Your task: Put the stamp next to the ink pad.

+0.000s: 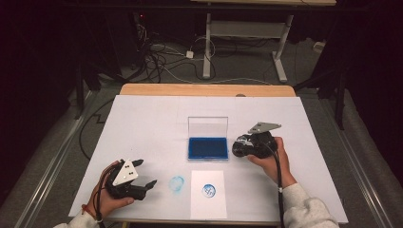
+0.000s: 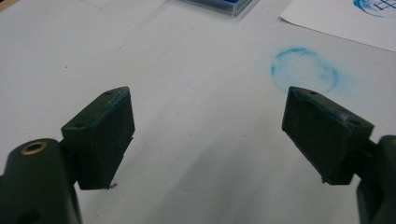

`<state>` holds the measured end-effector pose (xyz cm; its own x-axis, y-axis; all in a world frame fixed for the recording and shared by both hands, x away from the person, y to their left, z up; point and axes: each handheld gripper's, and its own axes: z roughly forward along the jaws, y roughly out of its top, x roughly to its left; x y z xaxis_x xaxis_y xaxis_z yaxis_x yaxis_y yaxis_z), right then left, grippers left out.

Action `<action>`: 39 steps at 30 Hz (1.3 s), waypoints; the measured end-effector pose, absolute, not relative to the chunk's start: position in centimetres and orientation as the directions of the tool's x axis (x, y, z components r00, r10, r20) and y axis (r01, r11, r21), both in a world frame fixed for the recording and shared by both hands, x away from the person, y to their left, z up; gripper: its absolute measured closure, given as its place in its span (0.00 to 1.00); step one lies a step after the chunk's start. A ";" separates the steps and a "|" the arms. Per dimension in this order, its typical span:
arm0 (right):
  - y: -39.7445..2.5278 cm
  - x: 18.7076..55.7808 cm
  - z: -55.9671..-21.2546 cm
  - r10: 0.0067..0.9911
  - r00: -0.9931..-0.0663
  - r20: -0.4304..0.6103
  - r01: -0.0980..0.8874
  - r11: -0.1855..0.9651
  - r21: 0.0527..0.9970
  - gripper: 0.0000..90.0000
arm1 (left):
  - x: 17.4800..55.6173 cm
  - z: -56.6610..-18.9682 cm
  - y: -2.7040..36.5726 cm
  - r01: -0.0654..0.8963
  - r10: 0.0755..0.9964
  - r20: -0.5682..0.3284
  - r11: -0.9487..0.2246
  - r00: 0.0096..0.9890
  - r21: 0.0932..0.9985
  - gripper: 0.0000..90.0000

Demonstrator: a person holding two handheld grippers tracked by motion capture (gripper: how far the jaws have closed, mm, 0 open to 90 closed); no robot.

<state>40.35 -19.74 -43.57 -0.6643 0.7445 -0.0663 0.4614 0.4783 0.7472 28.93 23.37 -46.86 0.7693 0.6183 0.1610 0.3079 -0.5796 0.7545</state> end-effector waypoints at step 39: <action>-19.3 36.6 -38.9 0.744 -0.630 -0.223 0.229 0.452 0.862 0.22 | 29.0 -46.9 23.2 0.320 0.622 0.152 -0.578 0.768 0.751 0.19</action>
